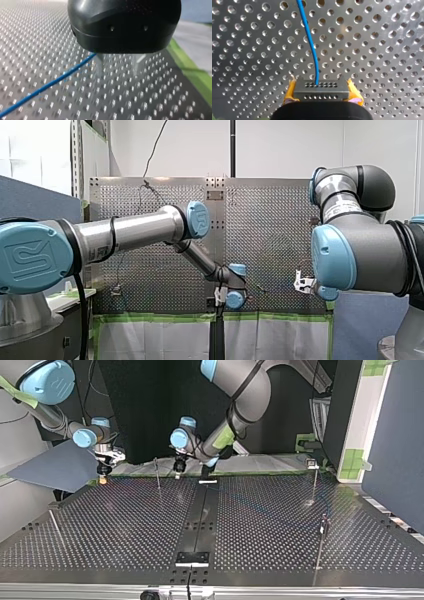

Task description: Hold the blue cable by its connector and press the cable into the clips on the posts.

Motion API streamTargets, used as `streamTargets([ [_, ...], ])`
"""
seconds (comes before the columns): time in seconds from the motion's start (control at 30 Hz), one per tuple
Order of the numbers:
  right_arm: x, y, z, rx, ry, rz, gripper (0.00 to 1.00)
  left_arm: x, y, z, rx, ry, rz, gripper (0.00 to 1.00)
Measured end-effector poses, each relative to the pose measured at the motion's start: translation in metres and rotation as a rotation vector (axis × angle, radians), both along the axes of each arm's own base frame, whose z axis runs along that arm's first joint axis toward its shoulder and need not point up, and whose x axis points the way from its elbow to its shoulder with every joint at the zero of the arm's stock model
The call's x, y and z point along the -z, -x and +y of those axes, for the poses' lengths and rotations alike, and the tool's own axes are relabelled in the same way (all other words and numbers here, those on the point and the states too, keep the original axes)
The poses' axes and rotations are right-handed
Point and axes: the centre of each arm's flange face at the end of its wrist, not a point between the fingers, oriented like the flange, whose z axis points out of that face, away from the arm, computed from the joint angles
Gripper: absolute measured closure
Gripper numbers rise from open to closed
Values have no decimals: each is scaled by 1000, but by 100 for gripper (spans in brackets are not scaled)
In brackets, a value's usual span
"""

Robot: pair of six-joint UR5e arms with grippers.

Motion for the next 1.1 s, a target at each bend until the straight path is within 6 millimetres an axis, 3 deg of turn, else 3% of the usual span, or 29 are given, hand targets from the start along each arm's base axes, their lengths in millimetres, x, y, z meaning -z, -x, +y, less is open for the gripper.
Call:
streamTargets([
  [0.53, 4, -5, 3, -13, -18, 0, 100, -52, 43, -30, 159, 34, -9, 0],
  [0.73, 7, -7, 5, -28, -25, -1, 100, -53, 58, -31, 163, -19, 28, 0],
  [1.1, 19, -10, 10, -38, -42, -2, 100, -49, 58, -16, 79, -127, 52, 0],
])
